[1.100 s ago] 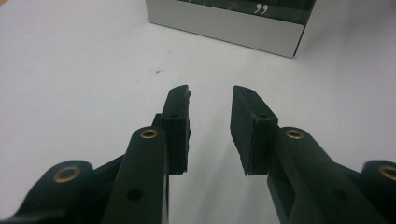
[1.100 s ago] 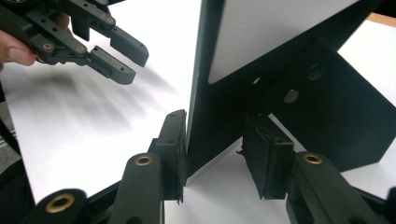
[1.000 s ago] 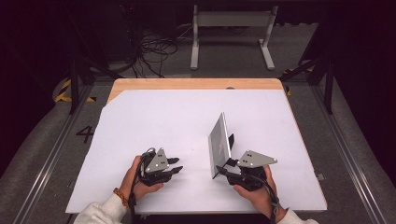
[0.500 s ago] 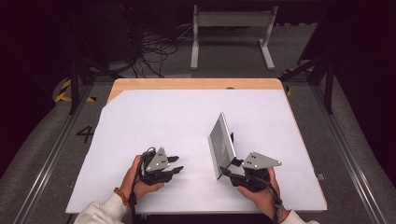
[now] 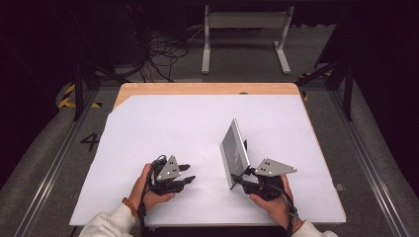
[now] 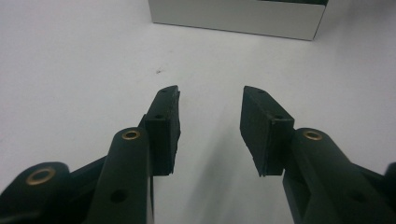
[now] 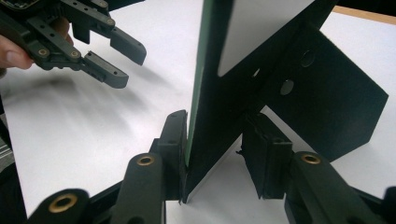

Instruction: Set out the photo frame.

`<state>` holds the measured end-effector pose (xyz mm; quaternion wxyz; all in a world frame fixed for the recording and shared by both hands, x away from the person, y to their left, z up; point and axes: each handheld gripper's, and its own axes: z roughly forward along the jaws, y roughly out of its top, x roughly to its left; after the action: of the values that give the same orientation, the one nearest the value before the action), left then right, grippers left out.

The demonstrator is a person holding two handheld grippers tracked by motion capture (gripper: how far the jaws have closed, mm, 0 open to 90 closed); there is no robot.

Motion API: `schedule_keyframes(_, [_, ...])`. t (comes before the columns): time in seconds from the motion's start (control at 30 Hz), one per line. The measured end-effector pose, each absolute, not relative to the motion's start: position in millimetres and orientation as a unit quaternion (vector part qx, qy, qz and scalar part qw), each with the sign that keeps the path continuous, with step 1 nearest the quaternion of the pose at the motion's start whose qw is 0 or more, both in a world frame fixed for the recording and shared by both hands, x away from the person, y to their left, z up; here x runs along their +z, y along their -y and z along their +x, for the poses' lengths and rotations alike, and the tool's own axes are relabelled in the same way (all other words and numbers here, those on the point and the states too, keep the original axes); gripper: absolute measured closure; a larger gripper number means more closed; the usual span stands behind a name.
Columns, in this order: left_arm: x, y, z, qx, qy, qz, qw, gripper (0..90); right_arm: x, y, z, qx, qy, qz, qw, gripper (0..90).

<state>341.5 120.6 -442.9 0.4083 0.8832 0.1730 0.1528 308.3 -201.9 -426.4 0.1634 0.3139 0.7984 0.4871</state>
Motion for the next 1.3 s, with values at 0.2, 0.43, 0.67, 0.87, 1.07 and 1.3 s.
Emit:
schedule_keyframes(0.2, [-444,-117,346,0.151,-0.178,0.882,0.410,48.6,-426,211,312,0.488,-0.802,0.308,0.155,65.3])
schedule_keyframes(0.43, [-444,-104,360,0.140,-0.188,0.878,0.418,39.1,-425,220,317,0.491,-0.805,0.302,0.142,68.2])
schedule_keyframes(0.67, [-444,-93,372,0.130,-0.187,0.878,0.422,30.5,-423,228,318,0.484,-0.808,0.303,0.147,71.7])
schedule_keyframes(0.87, [-446,-86,384,0.101,-0.194,0.876,0.430,24.3,-421,232,318,0.475,-0.812,0.304,0.149,72.8])
schedule_keyframes(1.07, [-449,-78,388,0.089,-0.193,0.880,0.424,21.4,-421,234,320,0.473,-0.810,0.308,0.158,64.3])
schedule_keyframes(1.3, [-449,-79,387,0.087,-0.192,0.884,0.418,19.4,-425,229,326,0.488,-0.804,0.307,0.145,69.3])
